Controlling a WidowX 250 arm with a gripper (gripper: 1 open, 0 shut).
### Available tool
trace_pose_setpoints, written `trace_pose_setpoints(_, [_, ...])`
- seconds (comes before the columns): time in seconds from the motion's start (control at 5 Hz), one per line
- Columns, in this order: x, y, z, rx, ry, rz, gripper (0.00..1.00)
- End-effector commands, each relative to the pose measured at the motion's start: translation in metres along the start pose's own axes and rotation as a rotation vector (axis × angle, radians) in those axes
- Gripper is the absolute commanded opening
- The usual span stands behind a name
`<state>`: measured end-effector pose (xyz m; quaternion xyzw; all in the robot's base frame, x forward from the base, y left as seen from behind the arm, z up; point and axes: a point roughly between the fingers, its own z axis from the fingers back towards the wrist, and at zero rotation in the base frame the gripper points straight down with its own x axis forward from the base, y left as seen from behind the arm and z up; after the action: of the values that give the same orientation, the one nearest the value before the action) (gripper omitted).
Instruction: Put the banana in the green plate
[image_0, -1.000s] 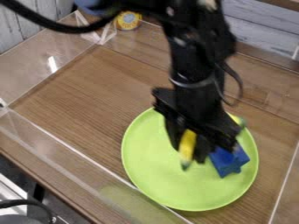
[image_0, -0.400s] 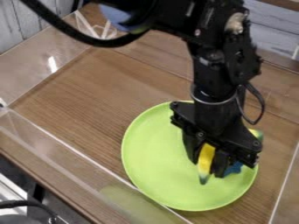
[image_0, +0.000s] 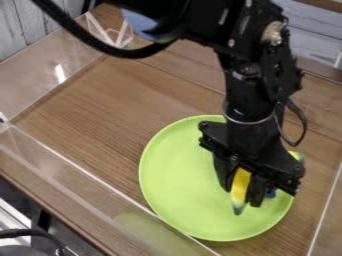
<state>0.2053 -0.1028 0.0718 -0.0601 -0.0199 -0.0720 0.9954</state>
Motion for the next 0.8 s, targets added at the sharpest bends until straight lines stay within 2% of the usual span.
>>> trace_pose_setpoints(0.0, [0.0138, -0.0068, 0.0098, -0.023, -0.054, -0.016, 0.0])
trace_pose_setpoints(0.6, [0.0209, -0.0051, 0.0077, -0.05, -0.054, -0.001, 0.0])
